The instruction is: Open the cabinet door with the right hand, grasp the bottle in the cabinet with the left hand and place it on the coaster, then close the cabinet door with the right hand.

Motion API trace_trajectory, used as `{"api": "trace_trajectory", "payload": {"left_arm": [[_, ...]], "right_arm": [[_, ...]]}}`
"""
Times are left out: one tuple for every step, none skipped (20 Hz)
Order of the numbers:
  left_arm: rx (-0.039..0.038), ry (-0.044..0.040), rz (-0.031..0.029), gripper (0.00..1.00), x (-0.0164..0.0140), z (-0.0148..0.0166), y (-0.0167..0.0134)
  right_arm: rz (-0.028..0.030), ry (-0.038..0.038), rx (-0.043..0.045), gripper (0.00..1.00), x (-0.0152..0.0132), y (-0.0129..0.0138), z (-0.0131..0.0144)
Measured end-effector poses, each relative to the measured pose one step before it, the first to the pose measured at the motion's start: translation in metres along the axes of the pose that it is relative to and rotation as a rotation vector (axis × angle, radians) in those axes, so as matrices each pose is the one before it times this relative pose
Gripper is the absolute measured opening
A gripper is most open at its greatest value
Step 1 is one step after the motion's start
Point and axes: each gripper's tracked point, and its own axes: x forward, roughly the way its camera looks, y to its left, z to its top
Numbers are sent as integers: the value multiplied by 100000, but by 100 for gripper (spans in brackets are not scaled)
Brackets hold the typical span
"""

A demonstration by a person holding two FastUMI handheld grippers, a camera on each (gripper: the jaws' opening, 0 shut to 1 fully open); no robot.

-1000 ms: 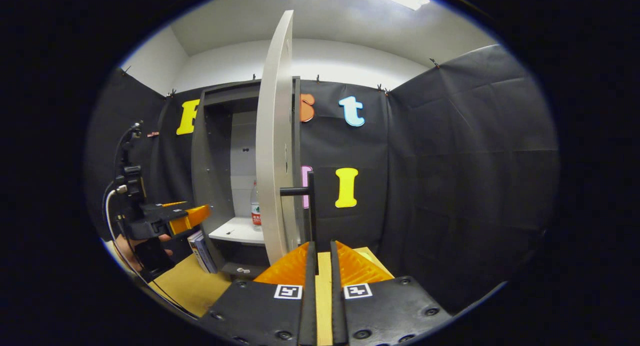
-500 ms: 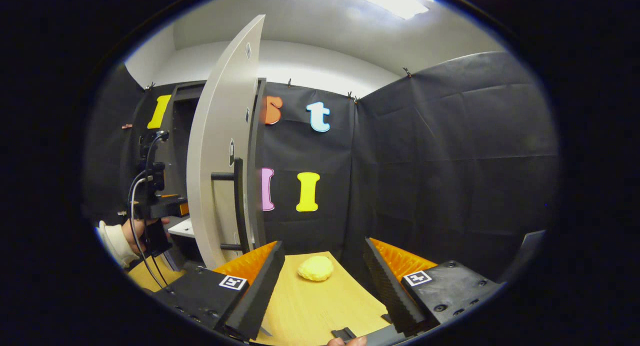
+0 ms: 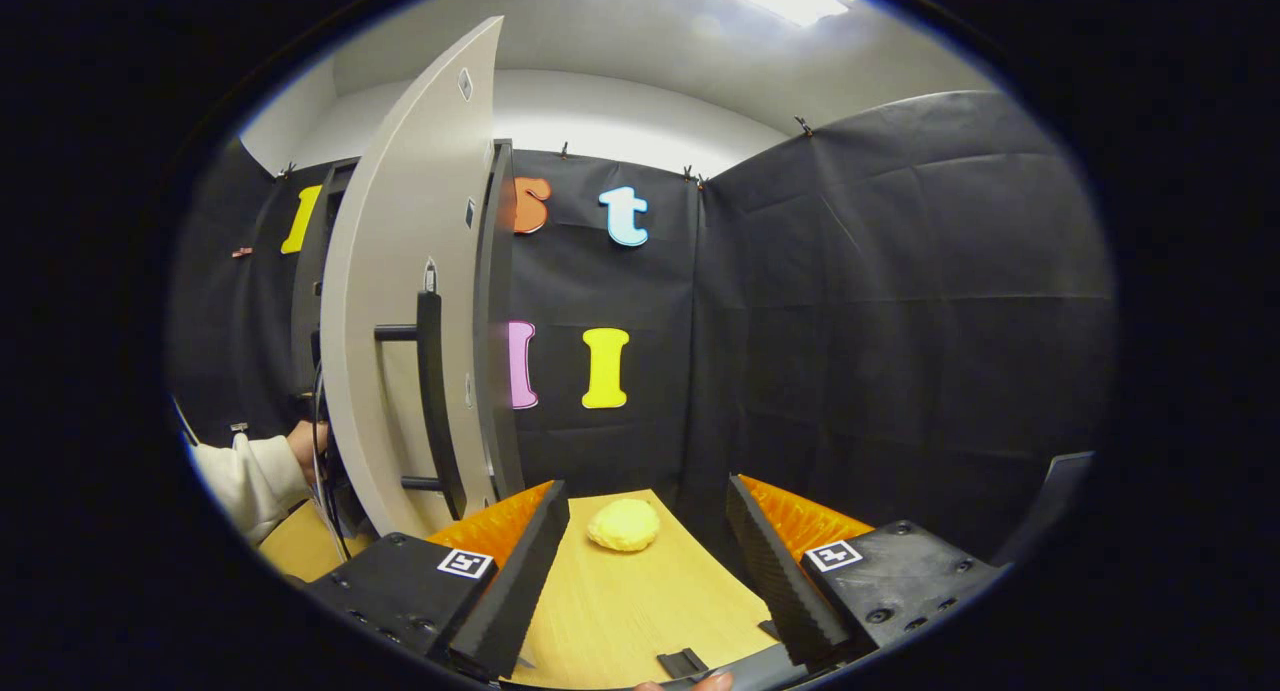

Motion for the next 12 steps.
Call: {"api": "trace_trajectory", "payload": {"left_arm": [[275, -13, 16, 95, 845, -219, 126], [326, 466, 171, 94, 860, -243, 141], [189, 374, -328, 94, 867, -243, -75], [798, 571, -344, 94, 835, -324, -112], [1122, 625, 57, 94, 708, -340, 3], [1166, 475, -230, 95, 677, -405, -232], [826, 96, 541, 95, 413, -260, 94], [522, -104, 317, 95, 492, -200, -17], [543, -397, 835, 95, 481, -94, 174], [797, -423, 1004, 94, 552, -69, 233], [673, -318, 182, 94, 367, -30, 33], [806, 137, -60, 87, 236, -360, 193]], "right_arm": [[-964, 331, 268, 97, 224, -172, -39], [-841, 196, 50, 97, 173, -220, -48], [-1317, 64, 45, 97, 568, -322, 32], [-1198, 86, 110, 97, 423, -272, 5], [-1045, 294, 148, 97, 208, -270, -61], [-943, 195, 32, 98, 164, -164, -41], [-922, 166, -373, 97, 107, -254, -9], [-738, 145, -702, 97, 13, -88, -40], [-253, 262, -665, 97, -51, 1, -88], [-205, 466, -581, 97, 100, 1, -152], [-213, 153, -550, 97, 14, -58, -86], [-388, 84, -618, 97, 136, -36, 20]]}}
